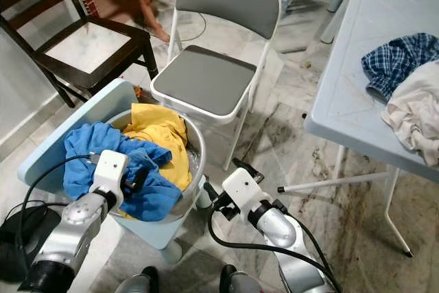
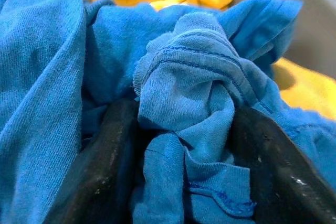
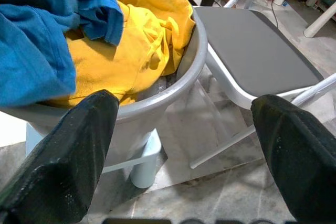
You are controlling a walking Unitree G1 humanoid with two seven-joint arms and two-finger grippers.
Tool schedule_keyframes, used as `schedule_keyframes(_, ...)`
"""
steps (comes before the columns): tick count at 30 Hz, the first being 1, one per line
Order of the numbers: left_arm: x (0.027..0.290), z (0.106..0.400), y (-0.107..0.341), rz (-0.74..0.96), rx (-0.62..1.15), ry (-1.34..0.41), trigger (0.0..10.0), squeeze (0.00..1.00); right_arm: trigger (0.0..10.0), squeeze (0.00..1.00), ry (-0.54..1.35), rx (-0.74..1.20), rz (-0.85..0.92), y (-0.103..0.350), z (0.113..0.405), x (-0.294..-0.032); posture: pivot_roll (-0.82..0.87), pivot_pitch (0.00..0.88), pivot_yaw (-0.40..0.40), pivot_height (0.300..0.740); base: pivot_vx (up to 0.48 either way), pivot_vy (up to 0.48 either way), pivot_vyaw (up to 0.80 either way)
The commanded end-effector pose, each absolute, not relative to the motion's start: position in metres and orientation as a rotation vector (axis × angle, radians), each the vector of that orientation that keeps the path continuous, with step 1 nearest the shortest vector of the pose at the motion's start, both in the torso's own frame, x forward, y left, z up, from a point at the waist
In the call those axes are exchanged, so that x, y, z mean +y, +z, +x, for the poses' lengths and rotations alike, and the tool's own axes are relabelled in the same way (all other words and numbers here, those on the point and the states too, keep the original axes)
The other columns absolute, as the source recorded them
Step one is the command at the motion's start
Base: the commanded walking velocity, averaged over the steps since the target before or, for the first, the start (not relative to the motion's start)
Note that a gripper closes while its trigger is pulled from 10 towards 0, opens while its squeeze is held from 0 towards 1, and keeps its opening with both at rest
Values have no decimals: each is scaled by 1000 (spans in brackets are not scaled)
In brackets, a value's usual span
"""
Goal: Hang hanger
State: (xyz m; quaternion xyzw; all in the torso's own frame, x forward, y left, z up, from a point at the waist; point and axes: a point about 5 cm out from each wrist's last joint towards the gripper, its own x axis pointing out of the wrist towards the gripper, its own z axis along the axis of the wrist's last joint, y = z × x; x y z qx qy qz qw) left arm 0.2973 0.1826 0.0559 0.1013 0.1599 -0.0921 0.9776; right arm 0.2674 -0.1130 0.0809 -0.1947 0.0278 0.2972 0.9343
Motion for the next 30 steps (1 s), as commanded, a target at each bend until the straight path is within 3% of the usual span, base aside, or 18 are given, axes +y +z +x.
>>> schedule_keyframes(1,194,292,56,247,307,-125,7294,0,10000,0,607,69,-404,79,266,-114,145,261,-43,740,0,0,0)
schedule_keyframes(2,195,293,58,255,290,-109,10000,0,10000,0,607,69,-405,79,266,-115,145,261,-43,740,0,0,0)
schedule_keyframes(7,189,301,74,234,208,-70,10000,0,10000,0,609,69,-406,79,267,-114,143,261,-47,740,0,0,0)
schedule_keyframes(8,180,305,80,200,184,-83,10000,404,10000,0,611,68,-406,79,267,-114,142,260,-47,740,0,0,0)
schedule_keyframes(9,172,308,85,161,153,-100,10000,1000,10000,0,611,68,-406,79,267,-114,140,259,-49,740,0,0,0)
schedule_keyframes(13,161,312,92,119,113,-125,10000,1000,10000,0,612,68,-407,79,267,-114,136,257,-48,740,0,0,0)
schedule_keyframes(14,144,316,101,68,59,-148,10000,1000,10000,0,610,68,-408,79,267,-115,132,257,-49,740,0,0,0)
schedule_keyframes(16,134,318,106,26,36,-153,10000,1000,10000,0,609,68,-409,80,267,-115,128,258,-52,740,0,0,0)
schedule_keyframes(21,117,319,102,-113,90,-136,10000,1000,10000,0,610,68,-412,80,267,-116,121,260,-58,740,0,0,0)
schedule_keyframes(26,104,314,97,-136,130,-164,10000,1000,10000,0,612,70,-415,80,267,-117,121,260,-58,740,0,0,0)
schedule_keyframes(27,102,313,94,-137,148,-158,10000,941,10000,0,613,69,-415,80,267,-116,120,259,-57,740,0,0,0)
schedule_keyframes(28,104,313,91,-130,169,-136,10000,0,10000,0,613,69,-415,80,268,-116,121,259,-58,740,0,0,0)
schedule_keyframes(30,110,313,88,-131,195,-95,10000,0,10000,0,615,69,-413,80,268,-116,123,259,-57,740,0,0,0)
